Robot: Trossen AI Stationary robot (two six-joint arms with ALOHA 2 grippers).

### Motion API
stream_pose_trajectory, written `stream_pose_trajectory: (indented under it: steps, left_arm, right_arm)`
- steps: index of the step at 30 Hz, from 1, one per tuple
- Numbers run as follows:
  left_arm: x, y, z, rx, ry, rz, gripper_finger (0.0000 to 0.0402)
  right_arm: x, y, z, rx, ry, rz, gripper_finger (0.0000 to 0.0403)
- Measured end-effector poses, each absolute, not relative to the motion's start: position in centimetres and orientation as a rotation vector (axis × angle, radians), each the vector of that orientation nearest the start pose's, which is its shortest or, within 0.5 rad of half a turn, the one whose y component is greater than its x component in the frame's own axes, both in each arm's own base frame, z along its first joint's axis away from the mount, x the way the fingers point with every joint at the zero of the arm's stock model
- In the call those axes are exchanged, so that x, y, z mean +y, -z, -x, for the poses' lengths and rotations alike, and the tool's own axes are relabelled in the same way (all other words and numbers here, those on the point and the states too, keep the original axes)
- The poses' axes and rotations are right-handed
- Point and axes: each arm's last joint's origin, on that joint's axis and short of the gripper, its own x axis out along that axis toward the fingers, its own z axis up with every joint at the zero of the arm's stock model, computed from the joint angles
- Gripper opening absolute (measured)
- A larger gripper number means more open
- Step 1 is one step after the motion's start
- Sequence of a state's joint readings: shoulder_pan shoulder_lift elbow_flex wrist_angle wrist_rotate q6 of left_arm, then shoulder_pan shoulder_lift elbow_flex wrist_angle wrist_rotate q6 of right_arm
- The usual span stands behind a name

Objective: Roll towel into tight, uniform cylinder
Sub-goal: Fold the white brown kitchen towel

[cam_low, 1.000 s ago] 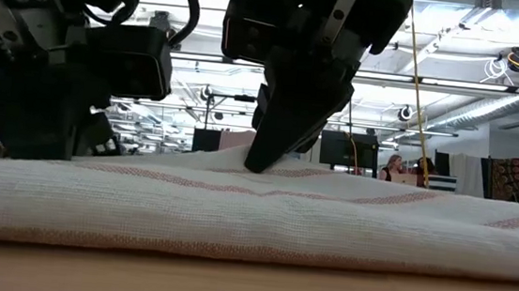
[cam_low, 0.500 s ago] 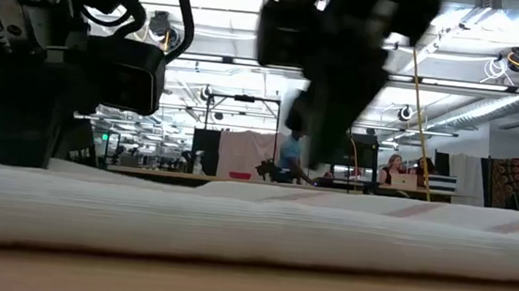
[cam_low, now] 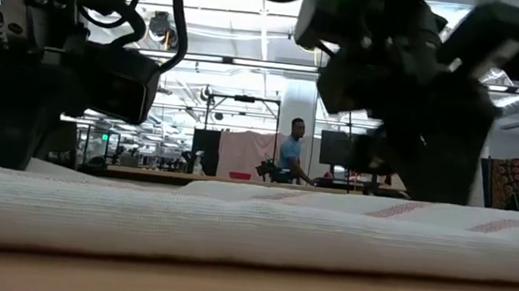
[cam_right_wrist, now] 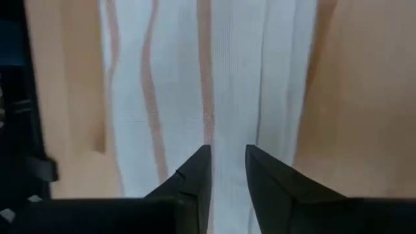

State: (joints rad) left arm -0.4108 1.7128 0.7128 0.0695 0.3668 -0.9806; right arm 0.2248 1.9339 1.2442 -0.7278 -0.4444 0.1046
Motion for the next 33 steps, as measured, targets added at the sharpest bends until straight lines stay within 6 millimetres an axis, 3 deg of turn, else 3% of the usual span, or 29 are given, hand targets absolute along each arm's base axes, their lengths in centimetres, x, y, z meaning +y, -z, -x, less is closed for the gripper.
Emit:
stream_pose_trajectory:
  steps: [5,14,25,33]
  left_arm:
    - [-12.6,-11.7,-26.8,1.222,0.183,0.843,0.0015]
    - [-12.5,-11.7,-26.7,1.228,0.194,0.821,0.0015]
    - [-12.5,-11.7,-26.7,1.233,0.192,0.815,0.0015]
    - [-12.0,-12.9,-26.4,1.263,0.218,0.885,0.0015]
  right_arm:
    - [10.2,-13.8,-33.7,1.448,-0.427,-0.236,0.0076]
    - [10.5,-13.9,-33.2,1.445,-0.319,-0.185,0.0005]
    - [9.9,-16.3,-32.1,1.441,-0.263,-0.140,0.0001]
    - [10.0,-15.7,-31.0,1.506,-0.285,-0.114,0.0003]
